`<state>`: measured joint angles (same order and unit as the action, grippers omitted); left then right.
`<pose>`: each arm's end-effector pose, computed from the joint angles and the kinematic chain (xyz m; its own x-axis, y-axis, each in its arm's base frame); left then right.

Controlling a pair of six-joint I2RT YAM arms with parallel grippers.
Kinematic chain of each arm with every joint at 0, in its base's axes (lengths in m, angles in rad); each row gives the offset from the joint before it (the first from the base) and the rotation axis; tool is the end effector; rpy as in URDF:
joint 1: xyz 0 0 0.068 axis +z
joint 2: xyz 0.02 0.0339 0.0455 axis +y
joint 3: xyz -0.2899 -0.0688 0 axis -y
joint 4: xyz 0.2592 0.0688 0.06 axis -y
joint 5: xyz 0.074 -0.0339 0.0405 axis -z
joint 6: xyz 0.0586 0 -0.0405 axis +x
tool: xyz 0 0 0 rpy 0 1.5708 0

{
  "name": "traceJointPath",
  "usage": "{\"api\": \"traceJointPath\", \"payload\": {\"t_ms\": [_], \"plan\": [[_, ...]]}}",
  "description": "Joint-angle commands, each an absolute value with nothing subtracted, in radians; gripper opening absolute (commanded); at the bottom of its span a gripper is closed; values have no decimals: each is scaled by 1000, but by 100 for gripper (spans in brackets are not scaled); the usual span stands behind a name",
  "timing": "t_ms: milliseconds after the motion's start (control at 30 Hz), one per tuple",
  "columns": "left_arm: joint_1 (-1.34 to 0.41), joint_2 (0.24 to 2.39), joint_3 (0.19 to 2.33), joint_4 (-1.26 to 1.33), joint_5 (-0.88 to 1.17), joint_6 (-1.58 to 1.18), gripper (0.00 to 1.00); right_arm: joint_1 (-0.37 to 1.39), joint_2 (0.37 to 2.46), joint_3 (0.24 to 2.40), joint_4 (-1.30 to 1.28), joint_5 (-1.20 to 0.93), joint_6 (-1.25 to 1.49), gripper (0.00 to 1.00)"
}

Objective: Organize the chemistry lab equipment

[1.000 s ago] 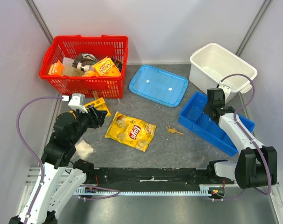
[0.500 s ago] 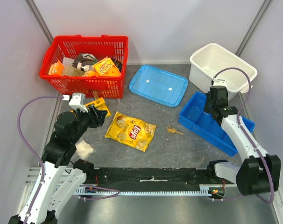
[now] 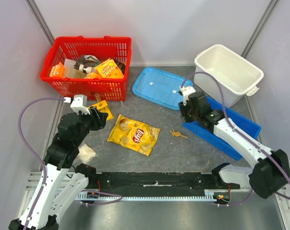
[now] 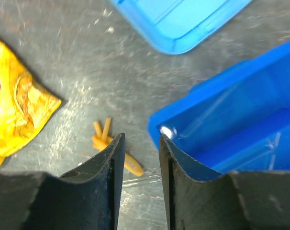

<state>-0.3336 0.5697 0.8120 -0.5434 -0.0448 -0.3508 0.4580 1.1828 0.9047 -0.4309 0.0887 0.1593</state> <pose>0.1329 -0.0433 0.3510 -0.3617 -0.2380 -0.9014 0.1729 0.9330 -0.3157 0.2503 0.1176 0.2822 -0.6369 -0.1378 -0.7585 -0.2827 0.9571 0.0635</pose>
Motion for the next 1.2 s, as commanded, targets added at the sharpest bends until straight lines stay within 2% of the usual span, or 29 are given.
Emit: {"api": "traceJointPath", "payload": {"t_ms": [0, 233, 667, 833, 1000, 1167], "plan": [[-336, 574, 810, -506, -66, -345, 55, 557, 1276, 940, -451, 64, 130, 43], [-336, 592, 815, -506, -60, -342, 55, 698, 1485, 965, -488, 141, 52, 49], [-336, 578, 811, -499, -58, -345, 55, 706, 1627, 969, -476, 155, 23, 50], [-336, 574, 811, -499, -60, -342, 55, 706, 1660, 980, -468, 143, 23, 42], [-334, 565, 811, -499, -60, -344, 55, 706, 1654, 1008, -472, 127, 40, 27], [-336, 560, 811, -499, -57, -344, 55, 706, 1586, 1100, -489, 124, 69, 23]]}}
